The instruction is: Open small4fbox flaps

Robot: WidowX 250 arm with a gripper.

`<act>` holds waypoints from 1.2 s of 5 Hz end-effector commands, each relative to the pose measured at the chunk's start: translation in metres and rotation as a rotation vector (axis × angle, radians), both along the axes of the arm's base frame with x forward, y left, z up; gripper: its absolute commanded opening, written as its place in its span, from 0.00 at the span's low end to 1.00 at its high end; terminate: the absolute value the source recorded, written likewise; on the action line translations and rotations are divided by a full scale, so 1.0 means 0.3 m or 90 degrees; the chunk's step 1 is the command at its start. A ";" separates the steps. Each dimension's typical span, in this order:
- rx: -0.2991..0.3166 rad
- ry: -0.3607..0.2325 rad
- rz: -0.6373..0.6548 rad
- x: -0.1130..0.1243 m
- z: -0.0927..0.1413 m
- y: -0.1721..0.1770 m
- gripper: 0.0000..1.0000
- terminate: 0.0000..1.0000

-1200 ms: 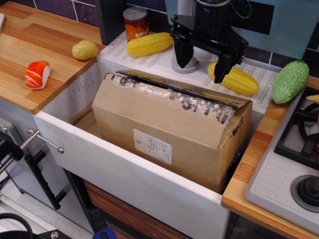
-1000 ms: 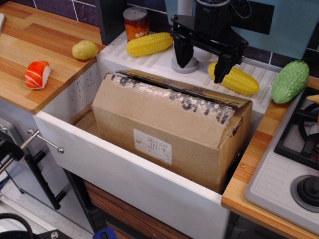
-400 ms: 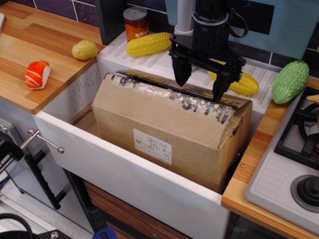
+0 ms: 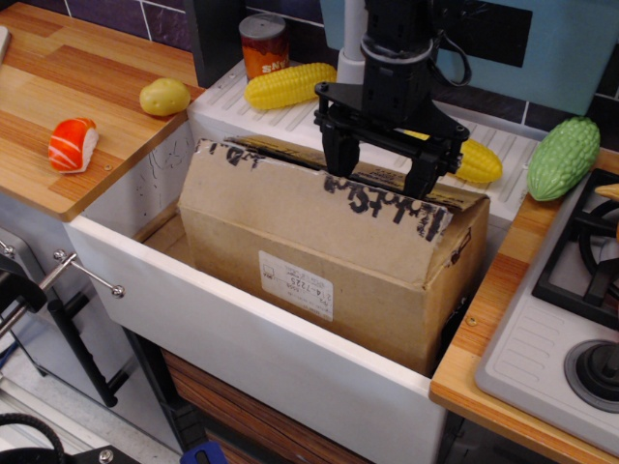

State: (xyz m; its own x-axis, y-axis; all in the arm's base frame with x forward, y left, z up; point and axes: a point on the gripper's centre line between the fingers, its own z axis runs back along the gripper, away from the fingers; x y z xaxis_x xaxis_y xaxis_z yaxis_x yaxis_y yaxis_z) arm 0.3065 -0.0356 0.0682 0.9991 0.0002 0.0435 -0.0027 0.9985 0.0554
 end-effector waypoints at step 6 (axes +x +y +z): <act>-0.017 -0.045 0.111 -0.269 -0.040 -0.120 1.00 0.00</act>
